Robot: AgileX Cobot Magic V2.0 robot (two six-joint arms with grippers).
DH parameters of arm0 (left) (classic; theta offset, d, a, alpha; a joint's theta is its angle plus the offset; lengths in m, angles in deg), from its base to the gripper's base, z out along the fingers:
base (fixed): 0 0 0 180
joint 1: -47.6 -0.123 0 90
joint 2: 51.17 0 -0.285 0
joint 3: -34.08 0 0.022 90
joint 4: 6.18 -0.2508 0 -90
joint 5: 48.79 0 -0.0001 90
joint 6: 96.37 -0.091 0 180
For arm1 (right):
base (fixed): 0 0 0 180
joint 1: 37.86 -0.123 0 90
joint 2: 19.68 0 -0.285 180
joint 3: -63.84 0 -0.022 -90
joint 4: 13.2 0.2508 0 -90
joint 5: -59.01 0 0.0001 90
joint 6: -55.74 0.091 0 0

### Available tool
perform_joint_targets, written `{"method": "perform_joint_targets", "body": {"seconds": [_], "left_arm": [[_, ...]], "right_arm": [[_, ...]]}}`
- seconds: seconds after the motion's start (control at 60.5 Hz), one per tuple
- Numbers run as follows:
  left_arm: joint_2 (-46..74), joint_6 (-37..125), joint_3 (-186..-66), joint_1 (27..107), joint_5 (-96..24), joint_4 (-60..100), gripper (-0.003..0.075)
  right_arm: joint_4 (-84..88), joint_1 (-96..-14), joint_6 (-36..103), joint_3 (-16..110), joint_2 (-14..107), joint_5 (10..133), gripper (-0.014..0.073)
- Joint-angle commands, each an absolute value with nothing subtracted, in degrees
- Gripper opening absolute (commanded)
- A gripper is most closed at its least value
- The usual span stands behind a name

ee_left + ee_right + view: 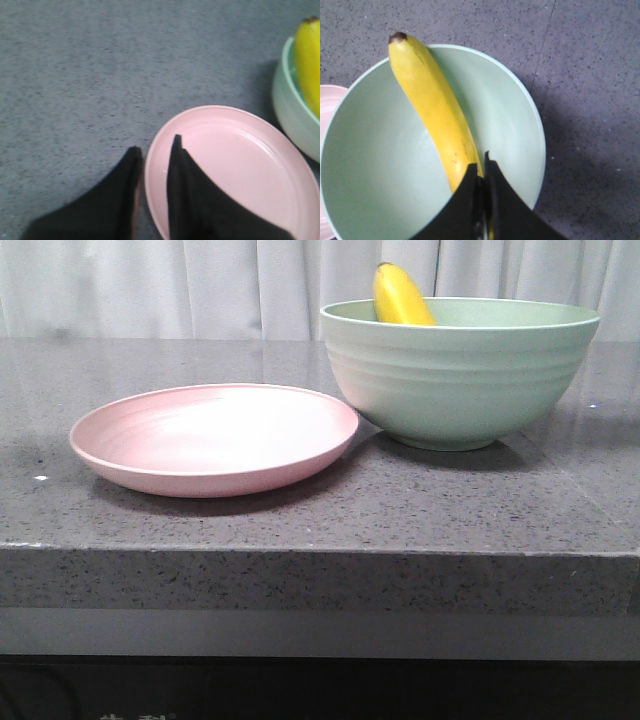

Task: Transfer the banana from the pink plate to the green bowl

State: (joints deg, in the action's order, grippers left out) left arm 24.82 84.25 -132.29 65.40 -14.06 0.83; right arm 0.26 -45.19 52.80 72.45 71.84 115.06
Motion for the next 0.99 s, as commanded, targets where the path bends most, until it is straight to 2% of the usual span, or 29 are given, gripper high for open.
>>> {"method": "perform_joint_targets", "body": {"seconds": [0.0,0.198,0.479,0.628,0.793,0.975], "left_arm": [[22.6,84.3,-133.9,62.2,-17.4,1.0,-0.0018],[15.7,84.3,-129.5,59.9,-20.9,-1.6,-0.0018],[-4.0,84.3,-111.0,59.9,-32.3,-1.9,-0.0018],[-14.9,84.3,-101.6,59.9,-33.5,-1.9,-0.0018],[-24.4,84.3,-95.1,59.9,-33.5,-1.9,-0.0018],[-30.6,84.3,-91.5,59.9,-33.5,-1.9,-0.0018]], "right_arm": [[0.3,-44.2,53.0,73.5,67.7,113.1,-0.0067],[0.1,-44.3,50.9,62.2,58.0,105.2,-0.0067],[0.2,-44.4,48.8,31.1,33.1,84.9,-0.0068],[-0.4,-44.4,48.6,16.0,19.2,76.6,-0.0068],[-0.4,-44.4,48.6,8.4,7.0,75.8,-0.0068],[-0.4,-44.4,48.6,6.5,0.5,76.0,-0.0068]]}}
